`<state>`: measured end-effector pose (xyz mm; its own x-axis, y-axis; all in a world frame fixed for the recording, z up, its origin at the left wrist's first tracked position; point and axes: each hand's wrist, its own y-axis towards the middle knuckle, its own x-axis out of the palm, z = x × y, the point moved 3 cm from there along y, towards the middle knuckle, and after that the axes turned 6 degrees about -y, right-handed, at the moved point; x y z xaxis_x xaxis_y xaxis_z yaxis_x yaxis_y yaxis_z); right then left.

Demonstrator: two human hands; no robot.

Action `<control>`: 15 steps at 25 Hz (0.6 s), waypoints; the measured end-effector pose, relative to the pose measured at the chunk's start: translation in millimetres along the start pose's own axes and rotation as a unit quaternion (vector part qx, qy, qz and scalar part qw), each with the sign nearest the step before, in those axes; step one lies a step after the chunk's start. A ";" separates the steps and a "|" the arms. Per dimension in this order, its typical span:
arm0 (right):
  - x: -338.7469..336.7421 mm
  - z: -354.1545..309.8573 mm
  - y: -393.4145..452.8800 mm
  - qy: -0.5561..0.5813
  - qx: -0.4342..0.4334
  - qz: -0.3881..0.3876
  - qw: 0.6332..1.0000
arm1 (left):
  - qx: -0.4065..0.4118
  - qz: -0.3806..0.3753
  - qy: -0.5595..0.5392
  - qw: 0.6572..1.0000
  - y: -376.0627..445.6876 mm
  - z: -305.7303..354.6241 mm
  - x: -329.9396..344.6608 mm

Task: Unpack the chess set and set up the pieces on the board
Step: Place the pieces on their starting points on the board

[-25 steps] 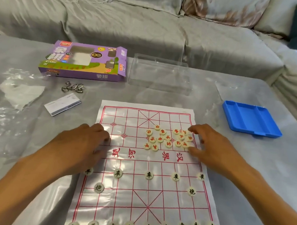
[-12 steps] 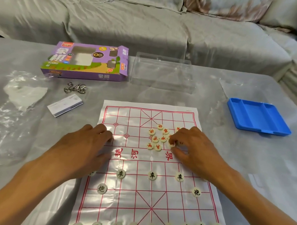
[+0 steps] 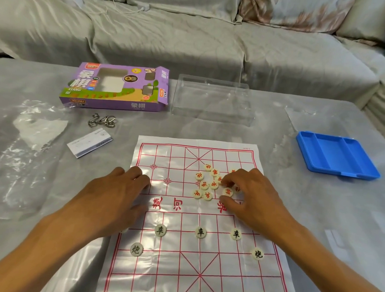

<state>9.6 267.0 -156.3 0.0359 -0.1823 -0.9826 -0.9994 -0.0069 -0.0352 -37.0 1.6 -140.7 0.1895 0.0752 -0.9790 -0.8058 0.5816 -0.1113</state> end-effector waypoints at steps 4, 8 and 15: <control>0.7 2.1 1.6 0.003 -0.008 -0.012 1.000 | -0.001 0.000 -0.001 1.000 1.6 1.8 -1.9; 0.2 8.0 1.9 -0.035 0.018 0.001 0.999 | -0.001 -0.003 0.003 1.000 1.3 2.6 -2.1; -2.0 7.1 2.2 -0.013 0.008 -0.014 1.000 | -0.004 -0.008 0.008 1.000 1.1 4.1 -2.7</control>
<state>7.4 274.3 -155.8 0.0632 -0.1571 -0.9856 -0.9979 0.0051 -0.0648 -36.1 5.3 -137.4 0.1940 0.0526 -0.9796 -0.8073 0.5759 -0.1290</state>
